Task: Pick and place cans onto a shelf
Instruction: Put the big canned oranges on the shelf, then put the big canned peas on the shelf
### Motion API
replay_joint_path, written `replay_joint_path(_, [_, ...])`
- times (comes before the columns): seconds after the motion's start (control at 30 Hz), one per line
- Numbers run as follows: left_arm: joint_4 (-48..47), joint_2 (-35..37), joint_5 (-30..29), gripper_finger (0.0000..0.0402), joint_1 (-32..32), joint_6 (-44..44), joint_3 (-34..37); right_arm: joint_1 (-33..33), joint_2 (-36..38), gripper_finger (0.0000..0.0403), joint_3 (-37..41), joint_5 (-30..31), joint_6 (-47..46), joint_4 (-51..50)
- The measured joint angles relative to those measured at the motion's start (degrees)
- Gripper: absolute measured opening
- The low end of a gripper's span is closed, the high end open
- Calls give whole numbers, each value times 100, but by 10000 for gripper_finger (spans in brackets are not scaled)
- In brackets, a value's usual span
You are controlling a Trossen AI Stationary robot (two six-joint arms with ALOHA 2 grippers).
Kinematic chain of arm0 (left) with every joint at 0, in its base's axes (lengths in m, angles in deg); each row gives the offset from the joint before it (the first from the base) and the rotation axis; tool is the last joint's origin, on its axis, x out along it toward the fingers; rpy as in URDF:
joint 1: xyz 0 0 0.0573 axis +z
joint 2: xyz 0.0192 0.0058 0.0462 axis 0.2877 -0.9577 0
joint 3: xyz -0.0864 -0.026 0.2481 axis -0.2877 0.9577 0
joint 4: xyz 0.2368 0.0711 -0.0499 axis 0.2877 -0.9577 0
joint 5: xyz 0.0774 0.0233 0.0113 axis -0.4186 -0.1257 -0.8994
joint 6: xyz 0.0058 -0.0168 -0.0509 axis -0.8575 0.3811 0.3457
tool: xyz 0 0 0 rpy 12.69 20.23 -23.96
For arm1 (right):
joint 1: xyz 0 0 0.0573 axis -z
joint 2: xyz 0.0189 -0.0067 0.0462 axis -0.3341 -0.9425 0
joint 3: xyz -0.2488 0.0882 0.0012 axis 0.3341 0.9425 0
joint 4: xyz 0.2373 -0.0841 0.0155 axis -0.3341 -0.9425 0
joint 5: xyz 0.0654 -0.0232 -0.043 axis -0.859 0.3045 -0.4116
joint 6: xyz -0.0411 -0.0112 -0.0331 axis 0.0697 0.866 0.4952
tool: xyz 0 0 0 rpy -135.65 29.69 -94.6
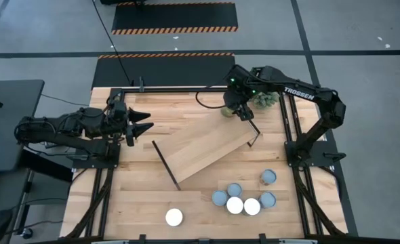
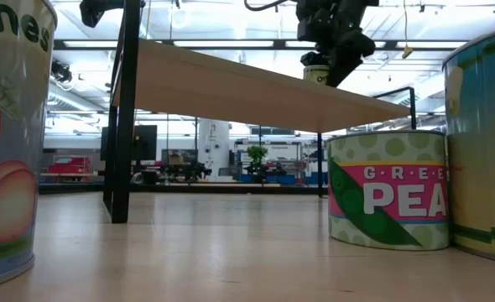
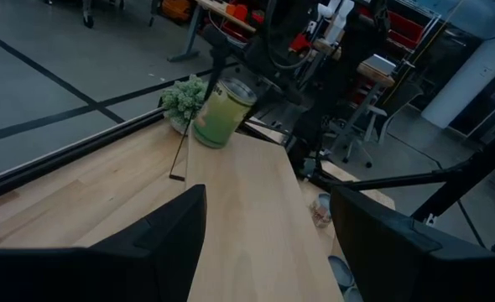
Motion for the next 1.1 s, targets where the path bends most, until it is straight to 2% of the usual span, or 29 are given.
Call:
replay_joint_path(0.3, [0, 0, 2, 259, 0, 0, 0, -39, -11, 396, 15, 162, -20, -22])
replay_joint_path(0.77, [-5, 2, 0, 259, 0, 7, 0, -234, 192, 399, 11, 753, -299, -50])
replay_joint_path(1.1, [-9, 0, 2, 259, 0, 7, -1, -309, 346, 398, 9, 964, -391, -58])
